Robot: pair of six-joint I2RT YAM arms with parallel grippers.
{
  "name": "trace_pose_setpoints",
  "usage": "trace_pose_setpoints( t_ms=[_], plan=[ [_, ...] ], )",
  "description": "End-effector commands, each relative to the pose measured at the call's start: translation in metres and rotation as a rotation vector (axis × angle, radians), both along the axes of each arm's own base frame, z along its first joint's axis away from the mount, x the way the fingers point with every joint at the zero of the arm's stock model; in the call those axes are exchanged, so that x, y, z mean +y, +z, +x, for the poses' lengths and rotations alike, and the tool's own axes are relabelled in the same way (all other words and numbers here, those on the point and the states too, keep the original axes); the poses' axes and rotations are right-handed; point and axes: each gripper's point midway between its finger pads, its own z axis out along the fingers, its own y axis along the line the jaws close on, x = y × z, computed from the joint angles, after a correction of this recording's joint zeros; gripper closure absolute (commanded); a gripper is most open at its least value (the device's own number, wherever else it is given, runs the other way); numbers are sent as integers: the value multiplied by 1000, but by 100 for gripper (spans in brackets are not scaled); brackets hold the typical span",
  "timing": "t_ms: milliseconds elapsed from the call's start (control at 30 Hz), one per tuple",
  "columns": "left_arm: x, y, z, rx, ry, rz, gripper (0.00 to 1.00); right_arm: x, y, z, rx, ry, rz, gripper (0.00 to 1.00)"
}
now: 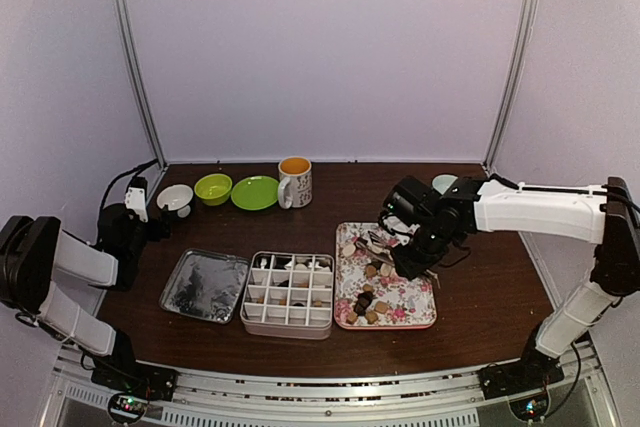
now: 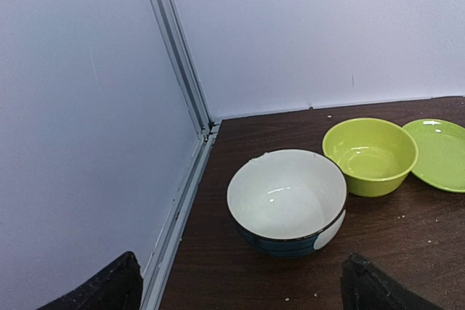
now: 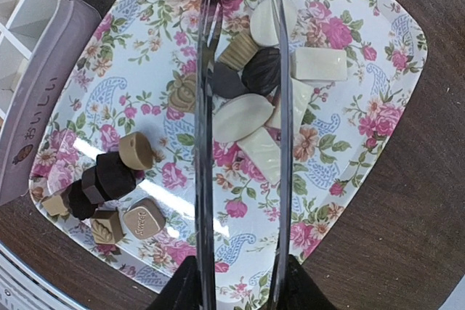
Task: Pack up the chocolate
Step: Pick up the fake chocolate from the plate.
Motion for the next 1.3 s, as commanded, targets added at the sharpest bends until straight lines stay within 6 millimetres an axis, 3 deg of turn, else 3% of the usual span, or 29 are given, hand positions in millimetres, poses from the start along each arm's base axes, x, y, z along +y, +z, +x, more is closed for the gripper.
trace_pose_setpoints(
  t_ms=[0, 433, 700, 933, 1067, 1267],
  plan=[
    [3, 21, 6, -75, 9, -5, 2, 3, 2, 9, 11, 17, 6, 64],
    [3, 21, 6, -75, 9, -5, 2, 19, 4, 27, 22, 51, 21, 69],
    [3, 21, 6, -75, 10, -5, 2, 15, 31, 24, -24, 13, 86, 75],
    [3, 22, 6, -76, 9, -5, 2, 31, 72, -10, -36, 93, 300, 75],
    [3, 21, 6, -75, 9, -5, 2, 49, 91, -39, -25, 175, 425, 75],
    [3, 21, 6, -74, 8, -5, 2, 78, 99, -84, 16, 309, 482, 75]
  ],
)
